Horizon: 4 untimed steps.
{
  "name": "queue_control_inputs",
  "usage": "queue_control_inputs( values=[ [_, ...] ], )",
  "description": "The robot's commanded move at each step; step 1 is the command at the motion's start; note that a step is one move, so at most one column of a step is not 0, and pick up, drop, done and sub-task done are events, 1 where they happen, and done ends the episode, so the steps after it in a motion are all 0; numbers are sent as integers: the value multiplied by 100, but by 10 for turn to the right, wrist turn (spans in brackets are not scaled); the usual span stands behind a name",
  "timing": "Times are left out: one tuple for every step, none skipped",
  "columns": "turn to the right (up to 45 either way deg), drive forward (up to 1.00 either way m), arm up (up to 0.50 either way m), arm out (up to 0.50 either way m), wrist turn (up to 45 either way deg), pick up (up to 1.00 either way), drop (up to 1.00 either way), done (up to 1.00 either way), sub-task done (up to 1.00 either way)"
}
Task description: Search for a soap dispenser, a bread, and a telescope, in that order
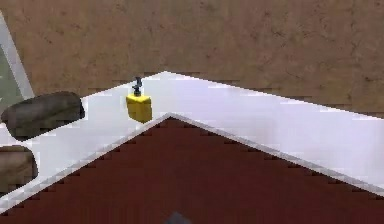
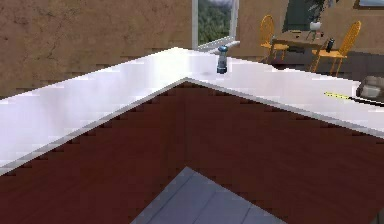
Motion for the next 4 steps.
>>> queue_control_inputs(
  values=[
    [30,0,0,0,0,0,0,0,0],
    [0,10,0,0,0,0,0,0,0],
    [-180,0,0,0,0,0,0,0,0],
    [0,0,0,0,0,0,0,0,100]
  ],
)
